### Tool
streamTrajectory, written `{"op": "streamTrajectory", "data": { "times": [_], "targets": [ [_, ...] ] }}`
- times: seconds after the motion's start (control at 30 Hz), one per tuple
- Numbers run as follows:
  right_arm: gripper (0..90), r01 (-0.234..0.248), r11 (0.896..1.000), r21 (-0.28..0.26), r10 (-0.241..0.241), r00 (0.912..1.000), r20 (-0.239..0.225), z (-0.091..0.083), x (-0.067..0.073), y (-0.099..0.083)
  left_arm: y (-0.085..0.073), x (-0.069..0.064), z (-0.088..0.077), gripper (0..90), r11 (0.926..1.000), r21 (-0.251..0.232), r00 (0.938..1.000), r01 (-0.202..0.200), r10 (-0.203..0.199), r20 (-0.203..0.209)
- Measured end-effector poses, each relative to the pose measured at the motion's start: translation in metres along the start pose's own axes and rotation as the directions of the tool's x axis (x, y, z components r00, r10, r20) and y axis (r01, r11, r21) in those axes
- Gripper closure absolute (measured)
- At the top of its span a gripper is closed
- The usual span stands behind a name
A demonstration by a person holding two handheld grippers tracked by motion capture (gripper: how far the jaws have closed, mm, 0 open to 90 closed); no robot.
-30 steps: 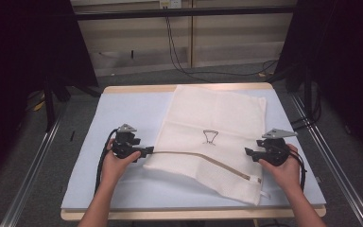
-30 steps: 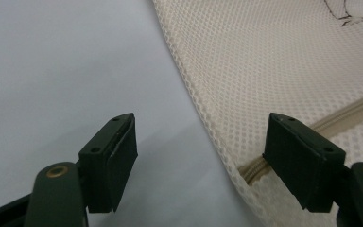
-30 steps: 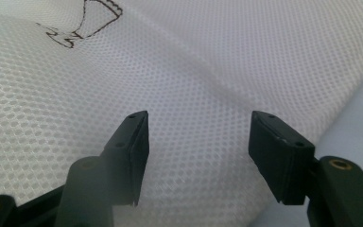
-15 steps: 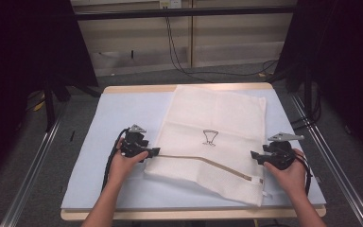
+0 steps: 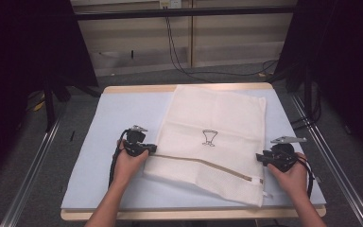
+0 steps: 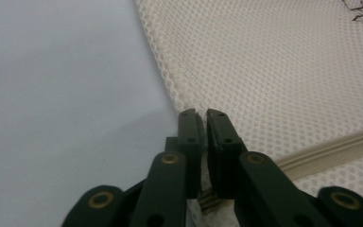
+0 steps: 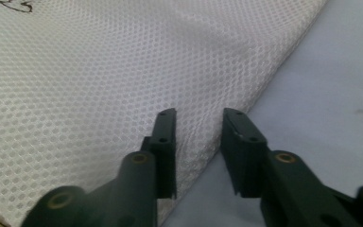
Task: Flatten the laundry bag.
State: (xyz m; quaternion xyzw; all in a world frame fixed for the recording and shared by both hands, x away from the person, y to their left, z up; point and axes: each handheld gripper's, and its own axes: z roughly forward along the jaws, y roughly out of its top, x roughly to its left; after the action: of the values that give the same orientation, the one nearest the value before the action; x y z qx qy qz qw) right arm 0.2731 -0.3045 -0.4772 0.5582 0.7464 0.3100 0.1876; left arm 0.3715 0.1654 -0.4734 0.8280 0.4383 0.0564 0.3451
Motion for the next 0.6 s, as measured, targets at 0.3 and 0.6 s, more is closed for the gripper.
{"op": "streamTrajectory", "data": {
  "times": [0.3, 0.6],
  "targets": [
    [87.6, 0.013, 1.000, -0.005, -0.013, 0.9998, -0.012, 0.006, 0.002, 0.008, -0.002, 0.003, -0.010, 87.4, 0.9998, 0.001, 0.9998, 0.021, -0.021, 0.000],
    [87.7, 0.078, 0.997, -0.007, -0.078, 0.9969, -0.010, 0.020, 0.016, 0.023, -0.014, 0.010, -0.027, 87.4, 0.9996, 0.027, 0.9990, 0.011, -0.010, -0.044]
  ]
}}
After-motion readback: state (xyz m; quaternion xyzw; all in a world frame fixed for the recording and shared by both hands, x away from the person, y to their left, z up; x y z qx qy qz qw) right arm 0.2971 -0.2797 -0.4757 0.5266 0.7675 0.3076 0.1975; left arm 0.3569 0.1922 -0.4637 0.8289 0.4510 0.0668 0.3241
